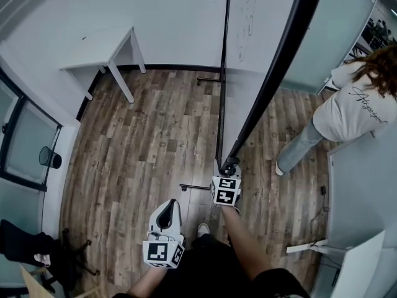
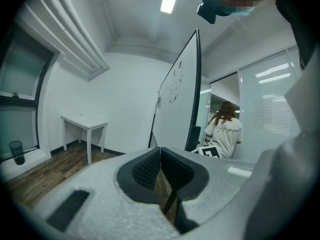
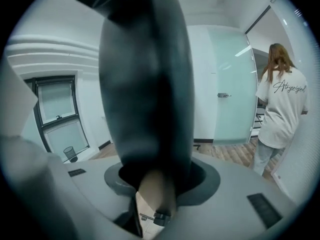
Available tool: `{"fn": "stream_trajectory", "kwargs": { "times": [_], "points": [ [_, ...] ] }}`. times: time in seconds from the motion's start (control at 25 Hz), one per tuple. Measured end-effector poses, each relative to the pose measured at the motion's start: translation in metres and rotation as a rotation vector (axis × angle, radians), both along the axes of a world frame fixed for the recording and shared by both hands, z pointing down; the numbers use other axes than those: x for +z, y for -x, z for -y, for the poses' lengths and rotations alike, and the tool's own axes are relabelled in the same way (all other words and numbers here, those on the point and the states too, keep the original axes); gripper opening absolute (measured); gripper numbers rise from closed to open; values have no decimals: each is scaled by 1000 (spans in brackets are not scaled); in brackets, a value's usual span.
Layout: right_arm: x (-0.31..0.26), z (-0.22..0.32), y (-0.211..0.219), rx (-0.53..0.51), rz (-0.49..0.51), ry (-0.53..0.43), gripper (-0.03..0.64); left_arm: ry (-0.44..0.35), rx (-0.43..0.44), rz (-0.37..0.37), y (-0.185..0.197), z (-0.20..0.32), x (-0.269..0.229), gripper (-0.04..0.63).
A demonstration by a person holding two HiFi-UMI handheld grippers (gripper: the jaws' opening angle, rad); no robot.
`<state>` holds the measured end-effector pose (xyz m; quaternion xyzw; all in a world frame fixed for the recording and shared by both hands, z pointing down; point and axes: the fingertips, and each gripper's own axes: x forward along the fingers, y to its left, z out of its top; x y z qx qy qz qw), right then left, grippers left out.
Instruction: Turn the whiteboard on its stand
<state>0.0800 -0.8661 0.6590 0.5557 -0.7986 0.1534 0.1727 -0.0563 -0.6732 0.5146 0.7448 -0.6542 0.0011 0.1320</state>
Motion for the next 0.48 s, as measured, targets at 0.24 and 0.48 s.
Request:
{"fn": "stream_trajectory", "kwargs": {
  "times": [0.24, 0.48],
  "points": [
    [-2, -4, 0, 22, -28, -15, 155, 3, -18, -14, 7, -16, 3, 18],
    [-2, -23, -1, 35, -54, -31, 155, -5, -15, -24, 14, -38, 3, 18]
  ]
}}
